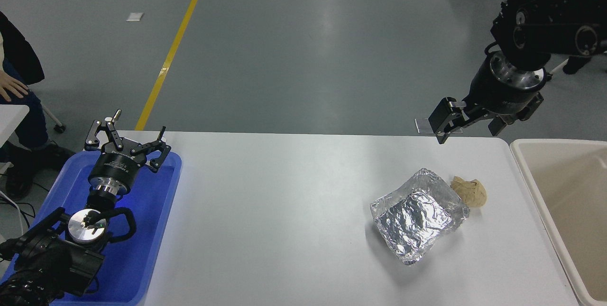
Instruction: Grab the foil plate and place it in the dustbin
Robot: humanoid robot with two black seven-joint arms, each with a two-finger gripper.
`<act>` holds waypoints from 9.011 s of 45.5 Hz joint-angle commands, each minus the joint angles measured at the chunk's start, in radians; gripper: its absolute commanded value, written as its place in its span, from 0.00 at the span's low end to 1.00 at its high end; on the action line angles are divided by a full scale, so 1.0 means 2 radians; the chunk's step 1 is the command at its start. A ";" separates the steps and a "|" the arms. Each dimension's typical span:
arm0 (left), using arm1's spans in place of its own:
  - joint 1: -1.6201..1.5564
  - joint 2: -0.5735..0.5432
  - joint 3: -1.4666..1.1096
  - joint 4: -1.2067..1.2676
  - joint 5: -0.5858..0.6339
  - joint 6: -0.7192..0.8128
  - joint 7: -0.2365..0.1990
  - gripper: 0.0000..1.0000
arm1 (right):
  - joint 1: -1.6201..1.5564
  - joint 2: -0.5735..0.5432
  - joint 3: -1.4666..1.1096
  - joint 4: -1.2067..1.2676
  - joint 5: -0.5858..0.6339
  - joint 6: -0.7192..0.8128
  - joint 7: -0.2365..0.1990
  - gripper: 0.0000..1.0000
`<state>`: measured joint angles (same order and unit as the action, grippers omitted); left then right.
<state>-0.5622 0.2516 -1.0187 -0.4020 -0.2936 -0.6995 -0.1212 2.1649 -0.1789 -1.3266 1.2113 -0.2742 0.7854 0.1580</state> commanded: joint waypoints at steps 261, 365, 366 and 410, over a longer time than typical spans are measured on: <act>0.000 0.000 -0.004 -0.001 0.000 -0.001 0.000 1.00 | -0.023 -0.238 0.067 -0.098 -0.050 0.000 -0.001 0.00; 0.000 0.000 -0.004 0.000 -0.001 -0.001 -0.001 1.00 | -0.757 -0.225 0.409 -0.556 -0.020 -0.511 -0.089 0.94; 0.000 0.000 -0.004 0.000 -0.001 -0.001 -0.001 1.00 | -0.757 -0.223 0.409 -0.556 -0.020 -0.516 -0.089 0.95; 0.000 0.000 -0.004 -0.001 -0.001 -0.001 0.000 1.00 | -0.669 -0.243 0.395 -0.368 -0.051 -0.515 -0.089 1.00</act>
<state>-0.5614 0.2516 -1.0260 -0.4025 -0.2961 -0.7010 -0.1216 0.7428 -0.6208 -0.5151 0.2701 -0.3299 -0.2428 -0.0204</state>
